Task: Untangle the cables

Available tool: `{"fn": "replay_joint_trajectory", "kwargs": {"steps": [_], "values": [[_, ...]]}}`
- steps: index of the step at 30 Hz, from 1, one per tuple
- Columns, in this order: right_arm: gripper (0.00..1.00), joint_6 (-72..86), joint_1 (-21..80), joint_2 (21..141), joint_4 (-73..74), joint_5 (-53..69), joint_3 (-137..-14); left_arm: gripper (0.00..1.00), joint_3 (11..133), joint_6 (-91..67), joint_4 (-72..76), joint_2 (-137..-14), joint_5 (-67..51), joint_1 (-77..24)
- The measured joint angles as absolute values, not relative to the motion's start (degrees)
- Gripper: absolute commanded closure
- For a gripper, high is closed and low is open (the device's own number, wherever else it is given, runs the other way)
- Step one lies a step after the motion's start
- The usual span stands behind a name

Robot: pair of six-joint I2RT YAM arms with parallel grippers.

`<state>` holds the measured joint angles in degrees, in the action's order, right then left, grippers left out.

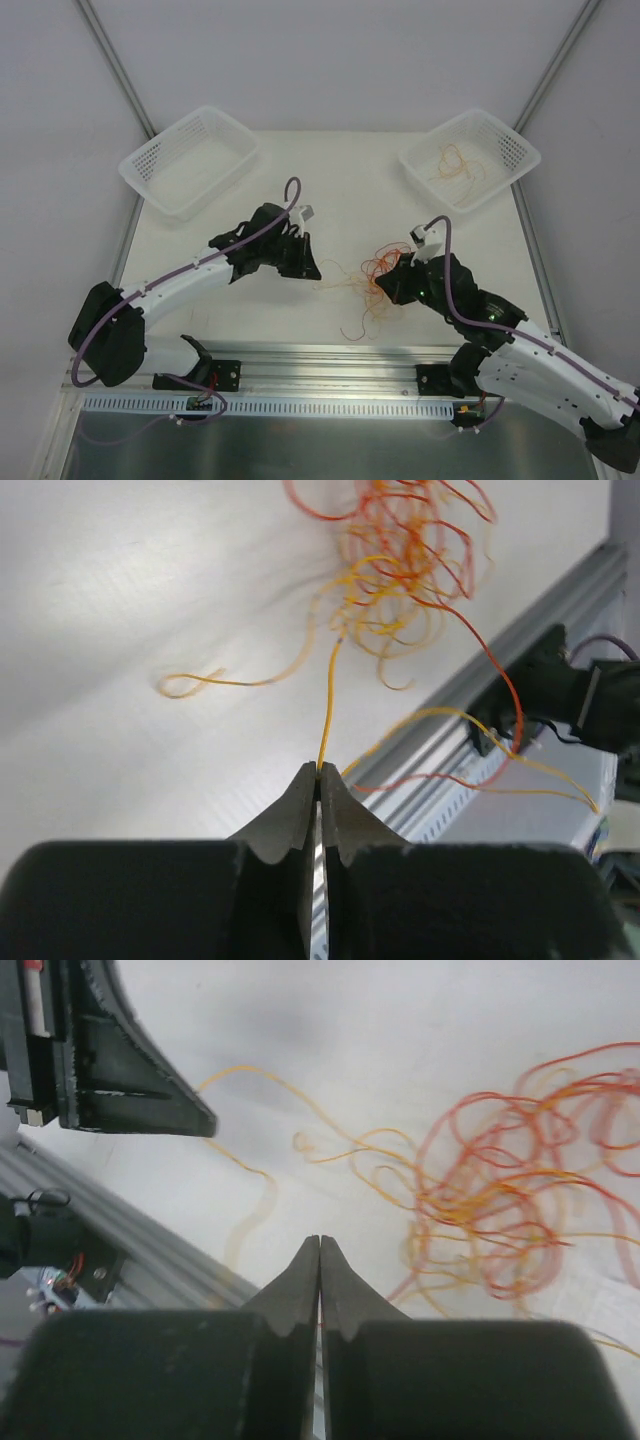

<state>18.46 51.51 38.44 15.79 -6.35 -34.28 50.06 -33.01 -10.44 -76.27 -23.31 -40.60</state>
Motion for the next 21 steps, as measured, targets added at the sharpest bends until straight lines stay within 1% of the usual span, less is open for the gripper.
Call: {"fn": "replay_joint_trajectory", "kwargs": {"steps": [3,6,7,9,12,13,16,19,21], "values": [[0.99,17.3,48.34,35.46,21.26,-9.3,-36.03,1.0,46.94,-31.81,-14.2,-74.24,-20.32,-35.35],[0.9,15.94,47.27,34.5,24.56,-8.99,-37.8,1.0,45.89,-30.17,-18.24,-73.65,-17.54,-32.67],[0.8,15.46,47.24,35.09,25.36,-8.4,-38.68,1.0,45.89,-29.56,-19.33,-73.1,-17.17,-32.53],[0.75,14.5,47.27,37.78,27.51,-7.62,-41.43,1.0,45.98,-28.18,-20.73,-71.24,-16.36,-32.56],[0.59,14.0,47.27,43.53,28.8,-7.7,-44.69,1.0,46.96,-26.0,-22.55,-67.96,-16.05,-32.56],[0.49,14.17,47.24,45.43,28.84,-7.94,-45.17,1.0,47.37,-25.56,-23.0,-67.07,-16.05,-32.56],[0.34,15.49,47.22,52.38,28.99,-8.8,-45.41,1.0,48.84,-23.42,-23.46,-63.9,-16.21,-32.56],[0.29,17.34,47.22,59.75,28.49,-9.04,-45.93,1.0,49.67,-22.11,-23.53,-61.49,-16.49,-32.56],[0.29,19.22,47.22,64.95,27.24,-9.06,-46.78,1.0,49.8,-21.21,-23.73,-60.16,-16.84,-32.56]]}}
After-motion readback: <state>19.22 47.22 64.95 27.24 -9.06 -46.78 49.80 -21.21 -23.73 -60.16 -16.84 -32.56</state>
